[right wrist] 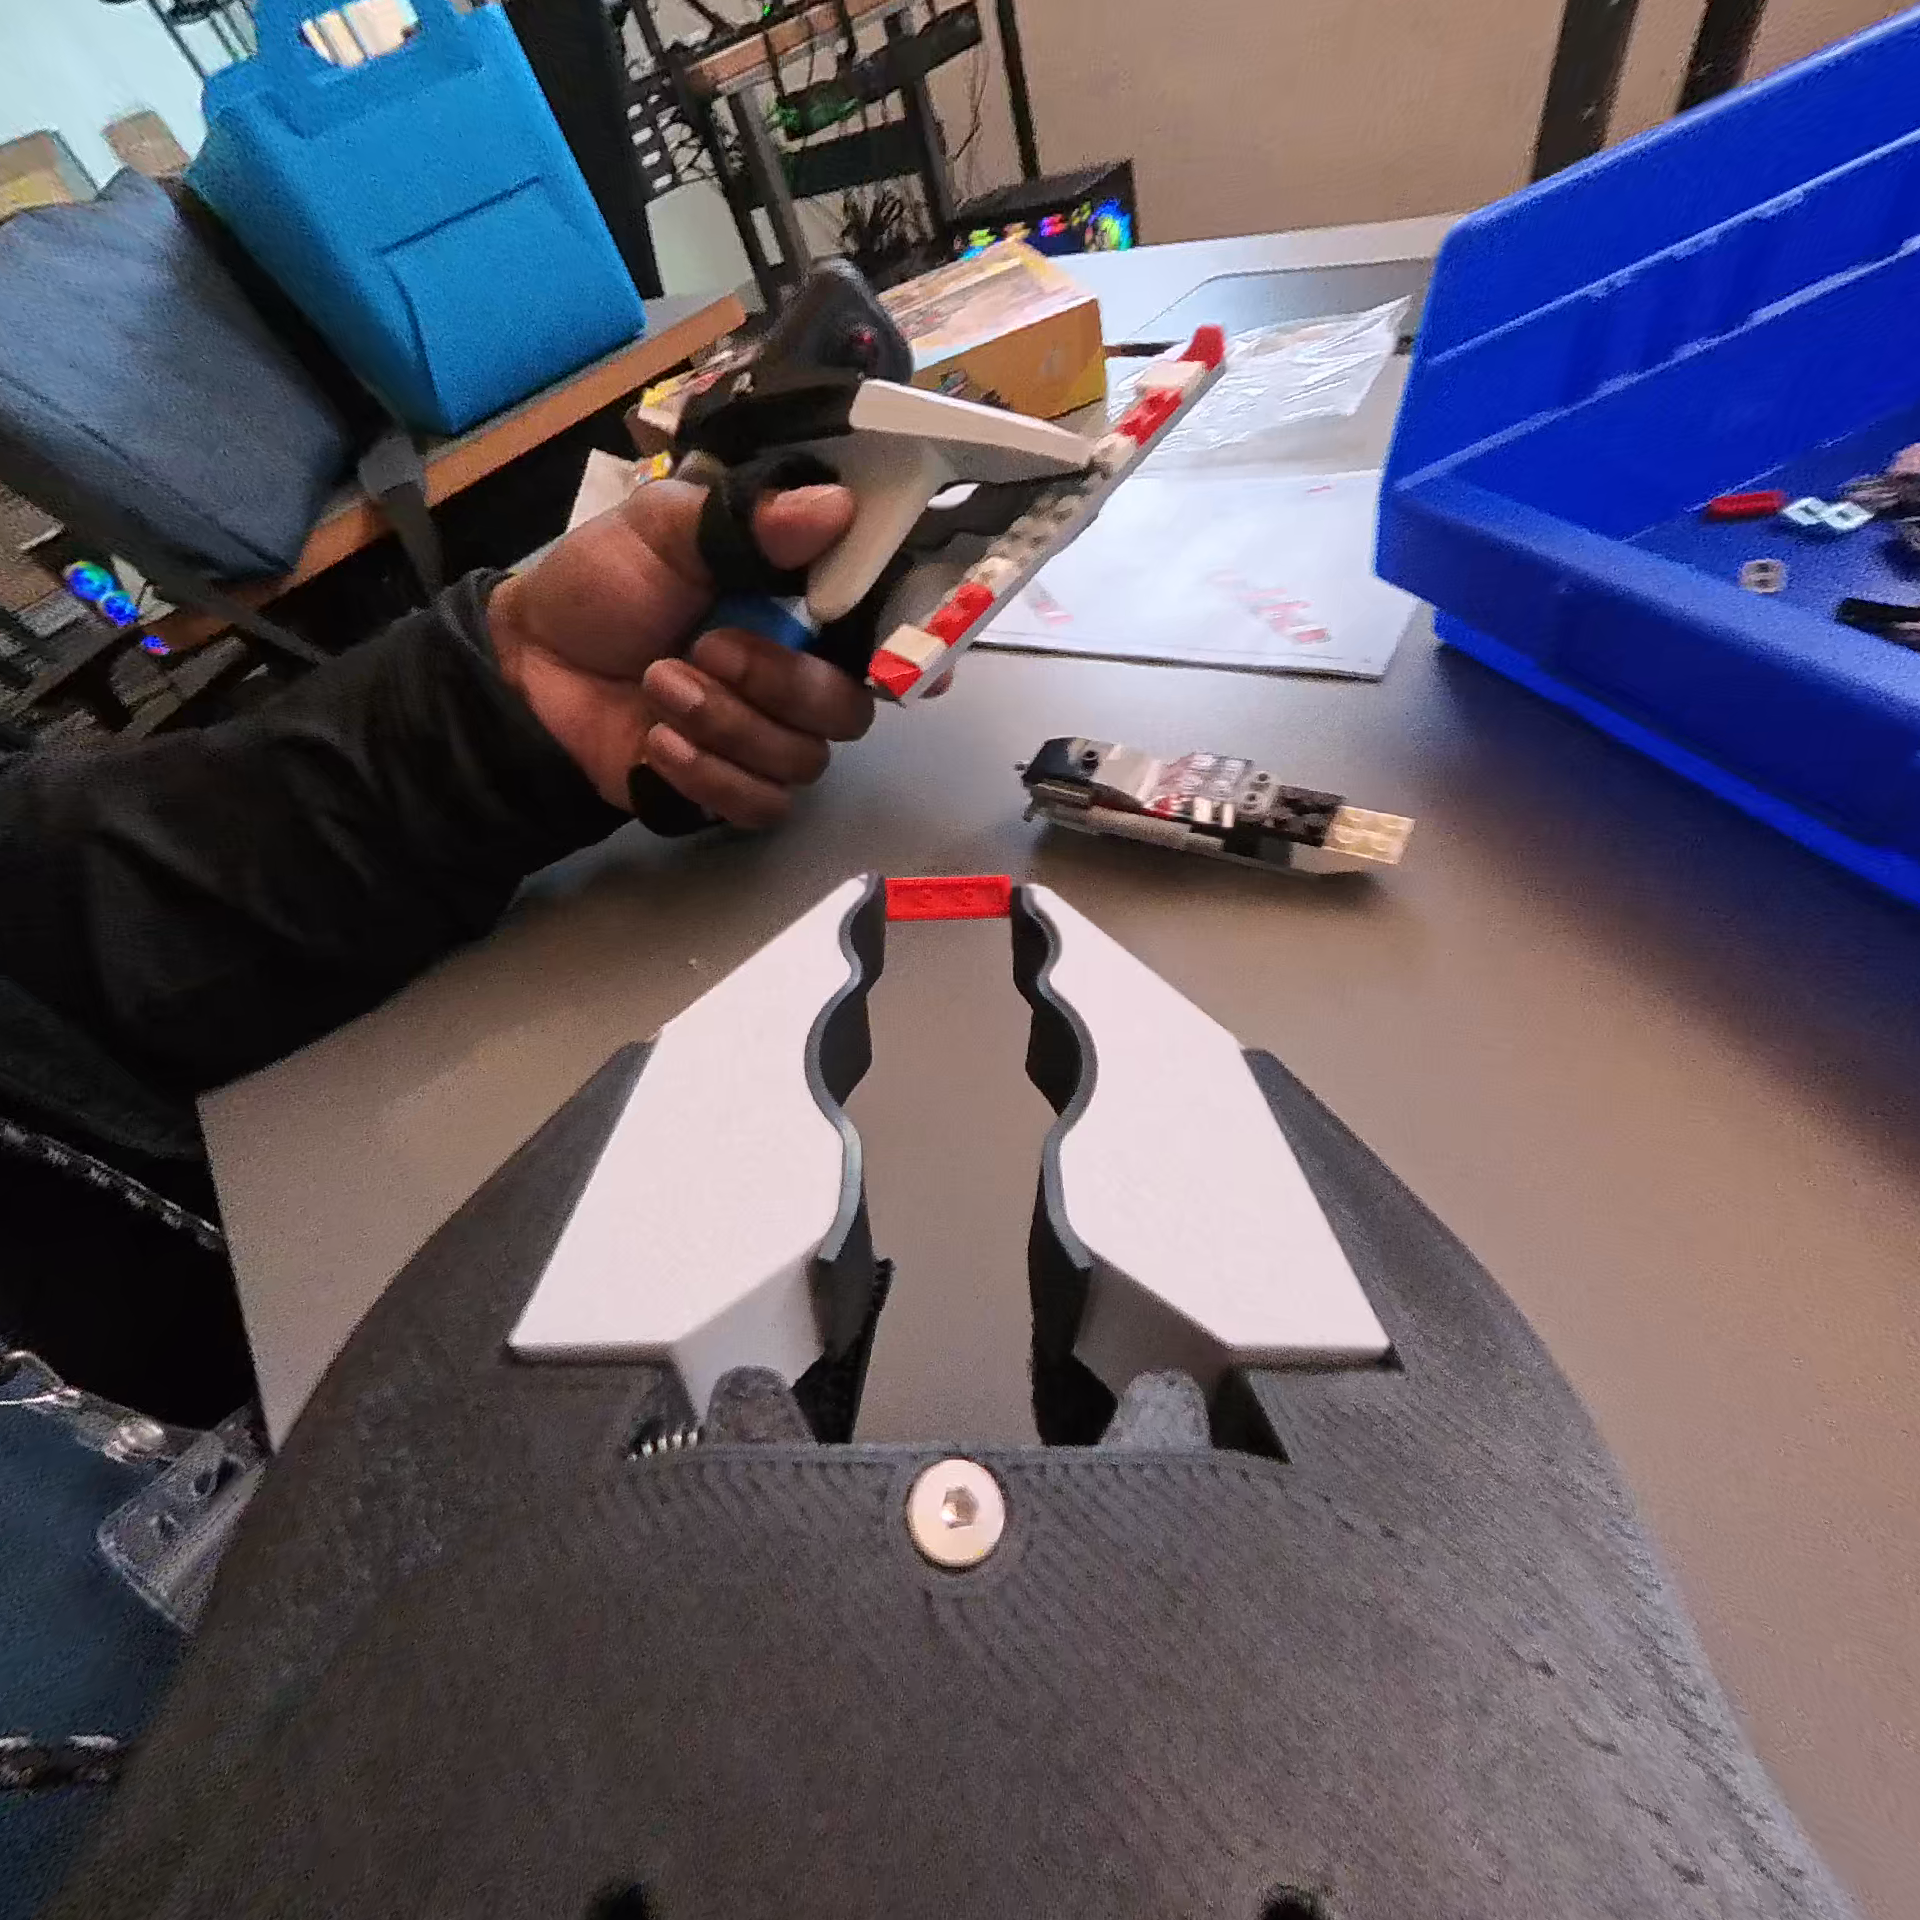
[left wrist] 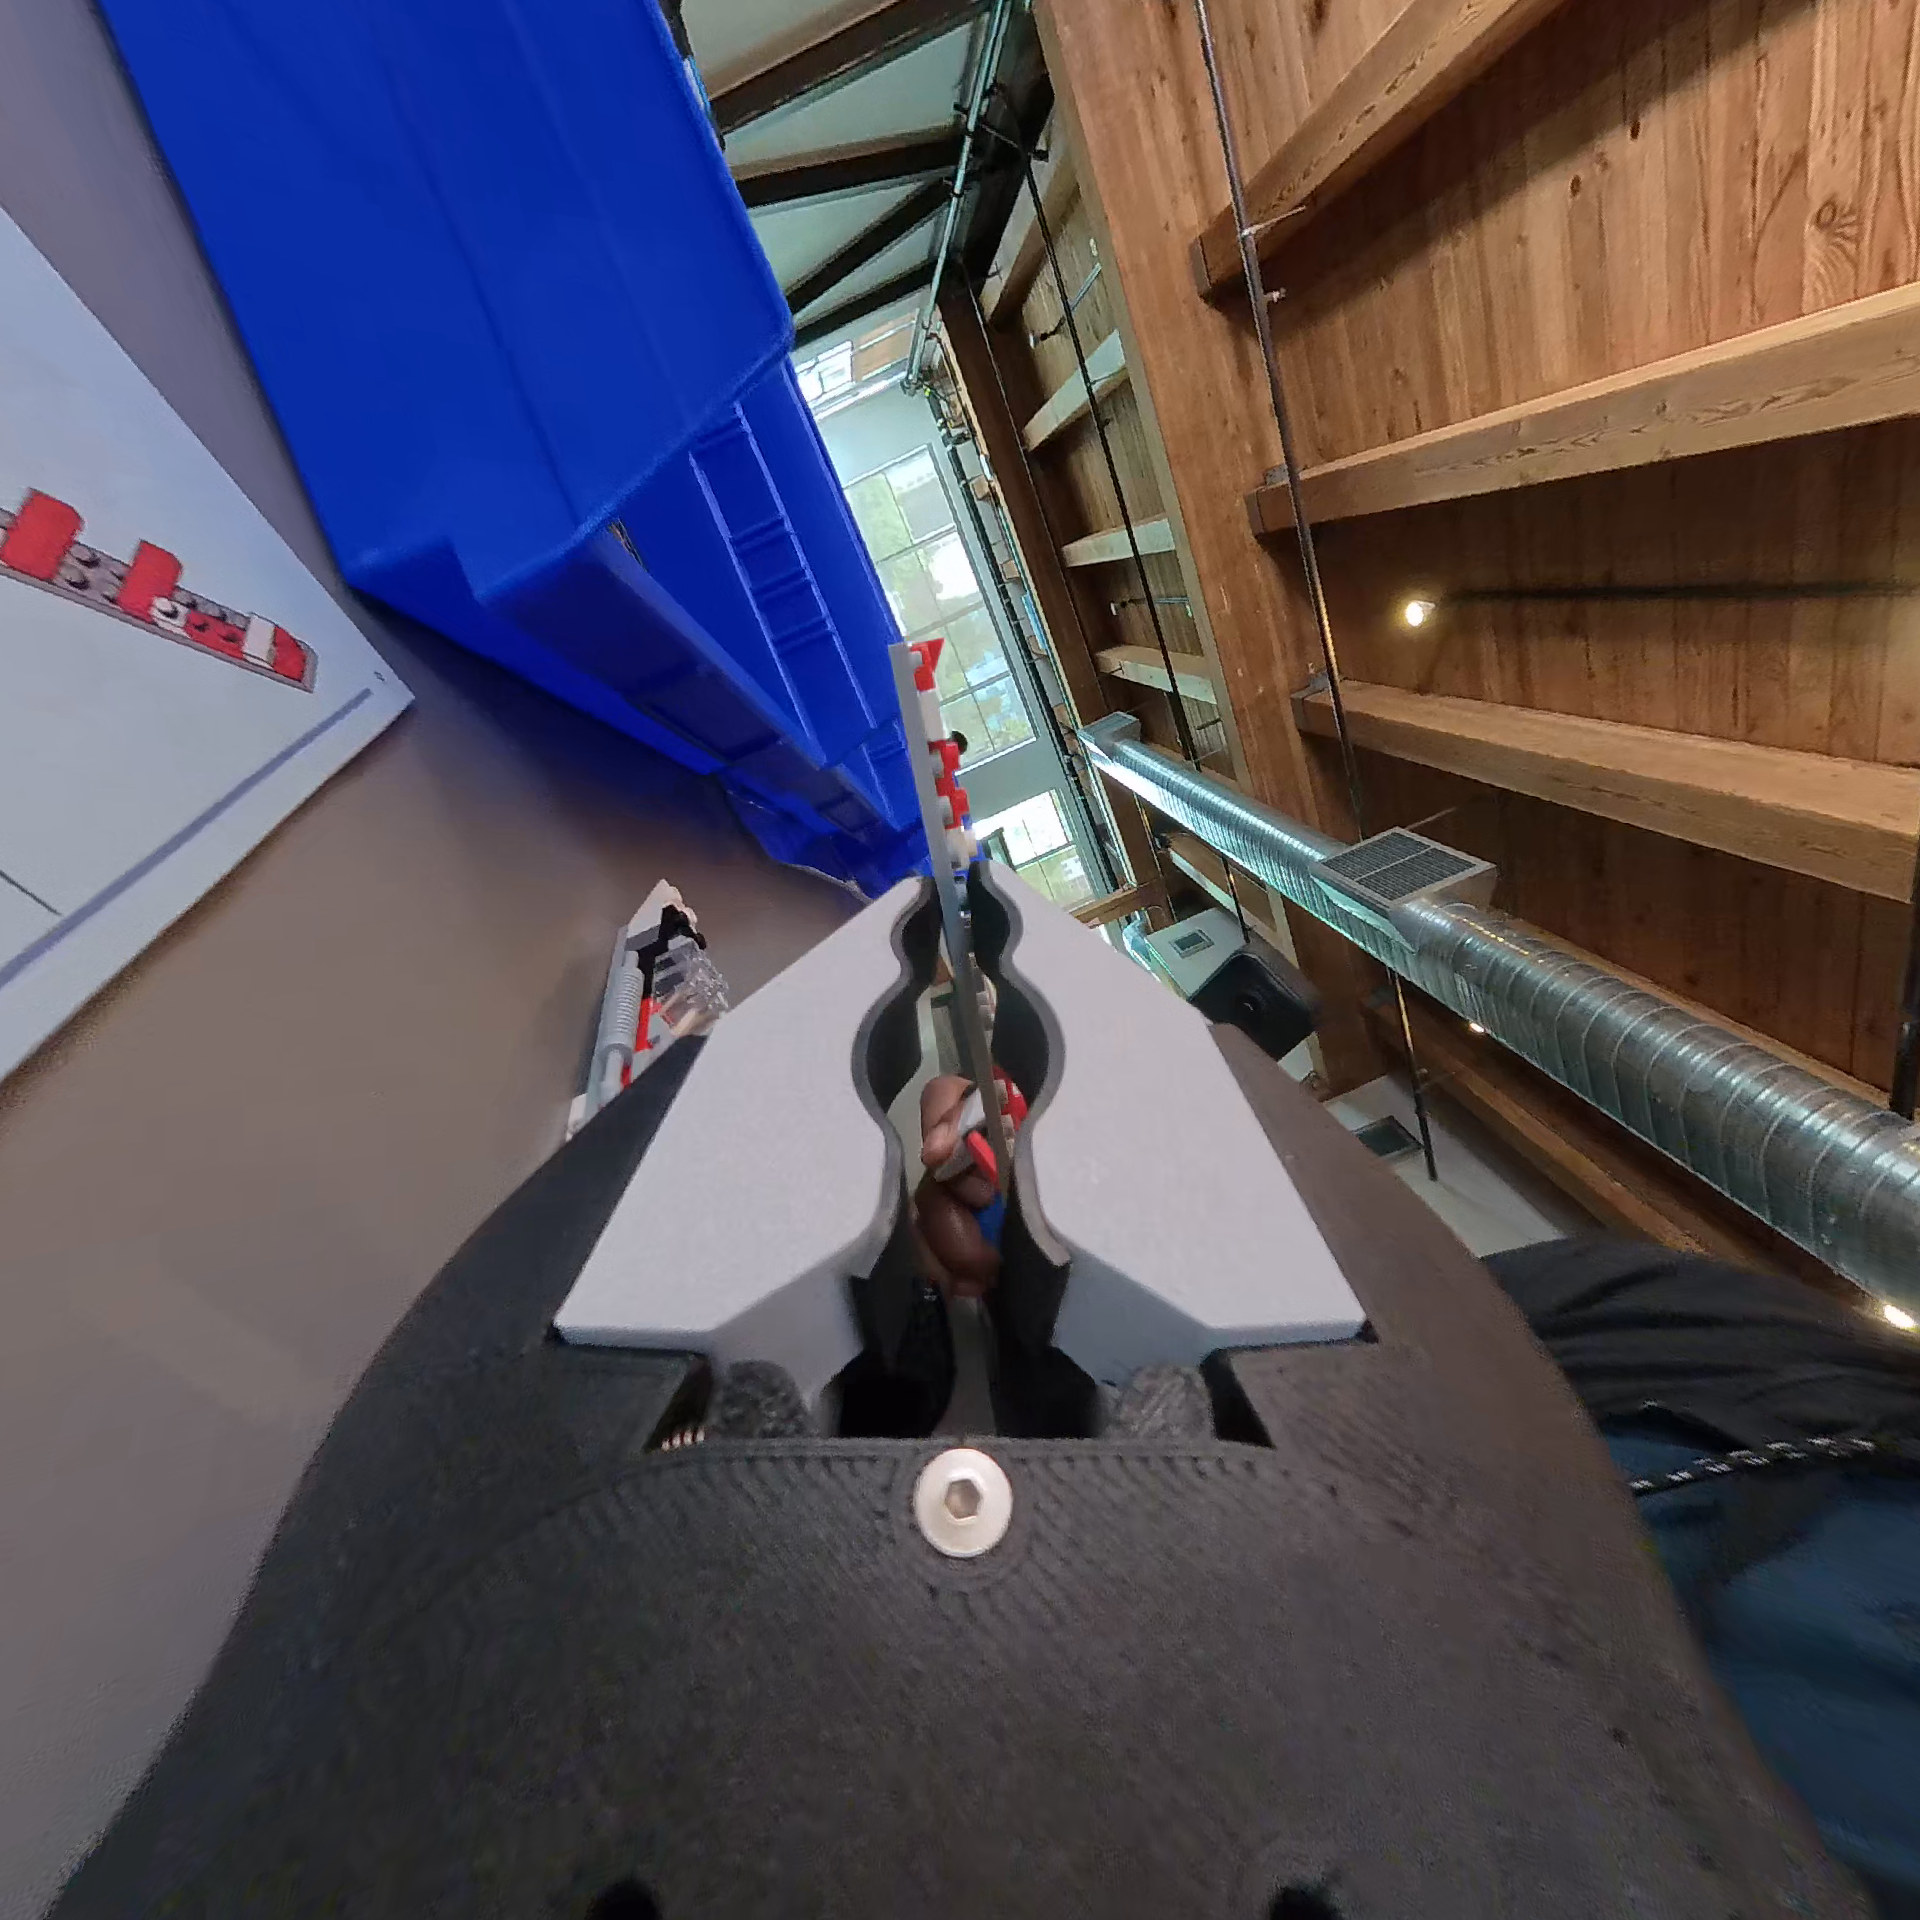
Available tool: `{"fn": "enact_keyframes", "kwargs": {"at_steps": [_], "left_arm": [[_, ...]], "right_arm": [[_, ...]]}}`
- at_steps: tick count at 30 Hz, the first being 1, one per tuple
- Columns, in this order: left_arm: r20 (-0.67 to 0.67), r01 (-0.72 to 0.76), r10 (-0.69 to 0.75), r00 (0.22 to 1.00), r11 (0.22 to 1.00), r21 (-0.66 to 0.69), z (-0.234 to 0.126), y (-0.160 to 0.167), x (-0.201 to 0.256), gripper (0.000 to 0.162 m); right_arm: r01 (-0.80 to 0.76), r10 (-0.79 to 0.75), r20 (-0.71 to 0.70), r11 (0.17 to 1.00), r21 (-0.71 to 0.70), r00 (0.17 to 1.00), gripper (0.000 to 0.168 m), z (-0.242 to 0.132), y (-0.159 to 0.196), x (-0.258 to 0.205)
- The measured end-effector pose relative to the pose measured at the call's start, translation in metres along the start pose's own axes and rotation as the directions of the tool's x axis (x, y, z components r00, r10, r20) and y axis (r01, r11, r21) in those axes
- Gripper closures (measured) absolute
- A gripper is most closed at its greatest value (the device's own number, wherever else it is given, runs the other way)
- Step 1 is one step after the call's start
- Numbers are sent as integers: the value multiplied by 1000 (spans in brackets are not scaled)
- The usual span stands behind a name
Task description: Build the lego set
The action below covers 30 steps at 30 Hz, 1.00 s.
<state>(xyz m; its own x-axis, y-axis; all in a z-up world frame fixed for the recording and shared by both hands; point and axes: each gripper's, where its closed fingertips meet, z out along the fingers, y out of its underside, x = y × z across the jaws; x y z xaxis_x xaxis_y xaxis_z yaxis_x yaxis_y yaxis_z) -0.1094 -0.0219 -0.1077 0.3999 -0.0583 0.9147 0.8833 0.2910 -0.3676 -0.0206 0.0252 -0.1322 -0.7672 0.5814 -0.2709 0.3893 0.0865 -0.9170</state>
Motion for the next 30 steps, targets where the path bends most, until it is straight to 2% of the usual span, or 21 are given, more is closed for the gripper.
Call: {"fn": "enact_keyframes", "kwargs": {"at_steps": [4,8,17,30], "left_arm": [[-28,45,-46,999,999,-23,8,11,2,157],[-30,42,-43,999,999,-34,10,13,2,157],[-21,45,-46,999,998,-45,10,15,1,157],[-1,40,-40,999,998,-41,11,15,-2,157]], "right_arm": [[-51,51,0,997,57,999,145,-9,-7,8],[-71,71,-4,997,25,997,144,-5,-3,11],[-3,0,-45,998,-57,999,145,5,7,9],[-13,9,-44,997,-72,999,145,6,9,11]]}}
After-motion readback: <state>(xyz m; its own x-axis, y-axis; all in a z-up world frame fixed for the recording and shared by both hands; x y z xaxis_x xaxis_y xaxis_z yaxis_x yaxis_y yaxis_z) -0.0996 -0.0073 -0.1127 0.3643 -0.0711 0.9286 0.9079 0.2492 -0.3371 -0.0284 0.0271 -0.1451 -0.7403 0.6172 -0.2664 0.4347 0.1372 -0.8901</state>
